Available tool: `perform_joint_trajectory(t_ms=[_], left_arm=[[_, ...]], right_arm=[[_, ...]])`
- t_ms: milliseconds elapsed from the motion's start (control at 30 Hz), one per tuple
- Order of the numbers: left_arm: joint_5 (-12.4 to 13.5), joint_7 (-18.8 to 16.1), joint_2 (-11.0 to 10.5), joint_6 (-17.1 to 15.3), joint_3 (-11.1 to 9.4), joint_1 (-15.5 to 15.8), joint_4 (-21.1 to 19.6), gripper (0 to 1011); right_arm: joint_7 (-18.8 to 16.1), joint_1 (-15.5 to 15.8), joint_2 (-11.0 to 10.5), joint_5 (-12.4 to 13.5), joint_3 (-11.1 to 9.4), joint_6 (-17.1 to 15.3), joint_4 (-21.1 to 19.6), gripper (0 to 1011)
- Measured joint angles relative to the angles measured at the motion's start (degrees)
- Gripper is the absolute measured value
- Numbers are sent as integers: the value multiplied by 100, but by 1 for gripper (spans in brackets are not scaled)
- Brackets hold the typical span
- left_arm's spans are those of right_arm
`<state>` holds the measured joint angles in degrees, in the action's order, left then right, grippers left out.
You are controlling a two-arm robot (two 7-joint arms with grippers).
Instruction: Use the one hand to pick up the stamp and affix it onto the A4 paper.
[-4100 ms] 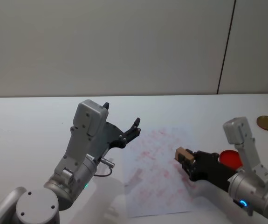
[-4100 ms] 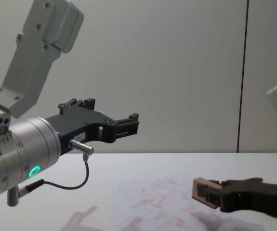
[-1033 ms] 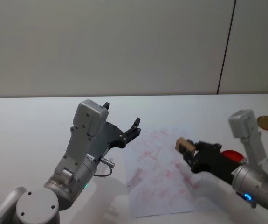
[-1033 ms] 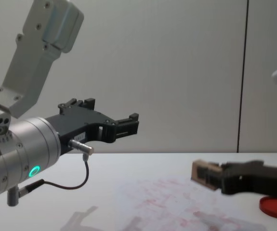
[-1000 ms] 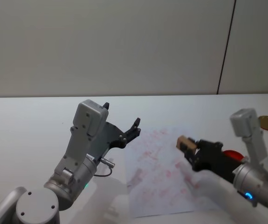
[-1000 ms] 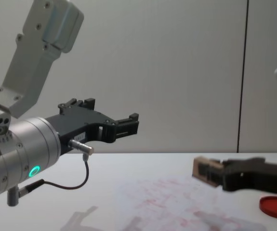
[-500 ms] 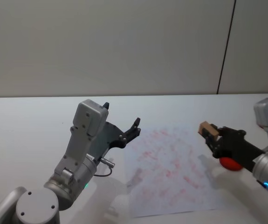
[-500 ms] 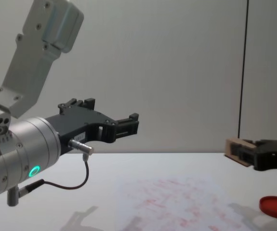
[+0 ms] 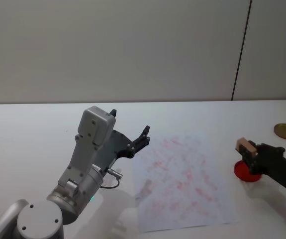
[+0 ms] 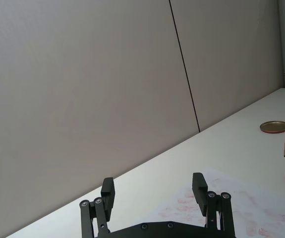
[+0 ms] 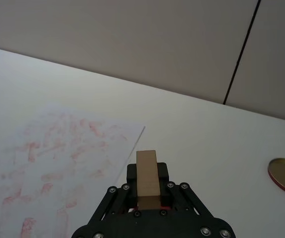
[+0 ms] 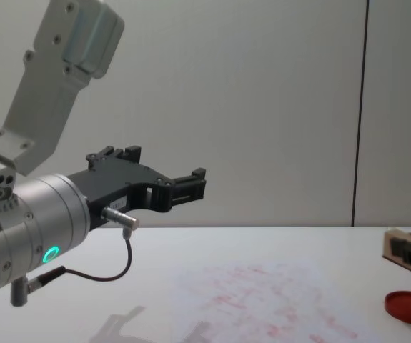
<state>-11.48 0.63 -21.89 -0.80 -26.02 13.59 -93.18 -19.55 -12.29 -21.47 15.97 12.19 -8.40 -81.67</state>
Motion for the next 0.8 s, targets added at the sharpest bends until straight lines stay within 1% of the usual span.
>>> perform_joint_trajectory(t_ms=[333,800], left_arm=[[0,0,0,0,0,0,0,993],[0,0,0,0,0,0,0,993]], right_arm=[[30,49,-67,91,-66,9,229,220],[-71,65,-60,172,-57,123,431,220]])
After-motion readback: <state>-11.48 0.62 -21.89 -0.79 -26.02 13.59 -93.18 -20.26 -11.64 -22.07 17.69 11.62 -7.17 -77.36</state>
